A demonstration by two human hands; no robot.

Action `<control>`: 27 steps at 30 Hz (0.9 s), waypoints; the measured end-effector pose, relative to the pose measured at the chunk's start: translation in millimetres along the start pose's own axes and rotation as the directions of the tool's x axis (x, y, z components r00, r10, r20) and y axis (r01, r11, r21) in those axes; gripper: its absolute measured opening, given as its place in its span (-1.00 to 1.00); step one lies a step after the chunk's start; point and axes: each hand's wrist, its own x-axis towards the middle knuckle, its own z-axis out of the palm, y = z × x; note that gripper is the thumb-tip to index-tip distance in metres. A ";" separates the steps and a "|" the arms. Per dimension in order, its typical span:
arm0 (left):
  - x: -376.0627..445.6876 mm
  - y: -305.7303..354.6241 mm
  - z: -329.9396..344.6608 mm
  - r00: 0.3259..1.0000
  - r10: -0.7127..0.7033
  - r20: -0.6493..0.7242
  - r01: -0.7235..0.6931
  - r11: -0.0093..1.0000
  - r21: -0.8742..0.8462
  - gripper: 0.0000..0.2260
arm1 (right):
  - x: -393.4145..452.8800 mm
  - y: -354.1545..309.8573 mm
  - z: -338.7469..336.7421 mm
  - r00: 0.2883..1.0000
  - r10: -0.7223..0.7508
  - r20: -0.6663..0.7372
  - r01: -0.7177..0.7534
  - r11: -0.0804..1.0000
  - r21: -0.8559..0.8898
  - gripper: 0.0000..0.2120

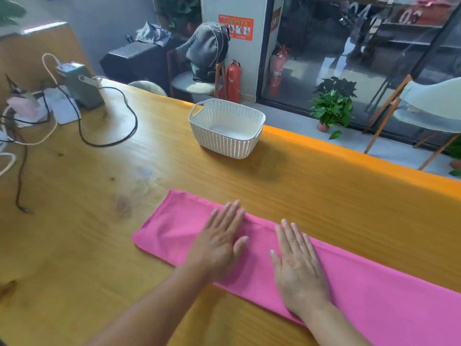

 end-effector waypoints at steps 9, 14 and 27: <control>-2.5 -92.8 -15.1 0.976 -0.216 0.011 0.213 0.968 0.131 -0.24 | 9.4 -14.7 19.2 0.996 -0.071 -0.045 0.069 0.997 -0.043 -0.44; -0.6 -100.5 -23.3 0.803 -0.593 -0.054 0.595 0.804 0.020 -0.31 | 10.2 -12.4 23.8 0.996 -0.081 -0.039 0.079 0.996 -0.041 -0.43; -0.6 -108.3 -64.9 0.558 -0.814 0.164 0.824 0.519 -0.227 -0.72 | 13.2 -17.7 21.1 0.994 -0.084 -0.068 0.080 0.995 -0.067 -0.44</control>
